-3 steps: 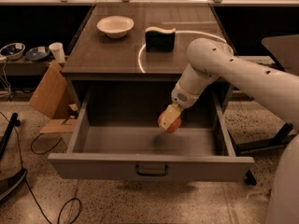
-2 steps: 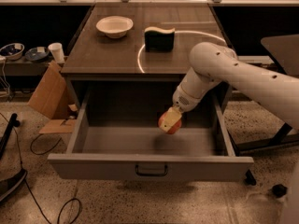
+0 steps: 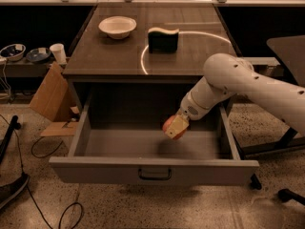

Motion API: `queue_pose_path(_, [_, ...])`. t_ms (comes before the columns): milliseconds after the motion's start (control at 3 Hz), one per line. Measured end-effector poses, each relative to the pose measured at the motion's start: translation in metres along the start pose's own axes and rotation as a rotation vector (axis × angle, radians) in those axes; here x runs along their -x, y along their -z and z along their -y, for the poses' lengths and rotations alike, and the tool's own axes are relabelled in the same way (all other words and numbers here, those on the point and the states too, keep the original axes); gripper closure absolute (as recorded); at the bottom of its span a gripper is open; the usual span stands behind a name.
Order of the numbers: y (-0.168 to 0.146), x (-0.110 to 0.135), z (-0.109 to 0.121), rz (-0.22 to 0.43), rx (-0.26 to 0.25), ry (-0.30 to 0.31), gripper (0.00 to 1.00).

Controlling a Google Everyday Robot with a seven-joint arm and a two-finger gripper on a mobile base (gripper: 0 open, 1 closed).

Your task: Place apple into top drawer

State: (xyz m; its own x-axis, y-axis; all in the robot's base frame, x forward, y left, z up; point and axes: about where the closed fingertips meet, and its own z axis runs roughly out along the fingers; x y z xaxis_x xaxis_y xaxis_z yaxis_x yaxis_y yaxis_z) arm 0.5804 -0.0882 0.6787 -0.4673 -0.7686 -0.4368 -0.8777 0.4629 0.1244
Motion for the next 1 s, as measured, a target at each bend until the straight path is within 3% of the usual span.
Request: queue_pose_path(1000, [-0.006,0.015,-0.003,0.178,-0.055,-0.022,1.0])
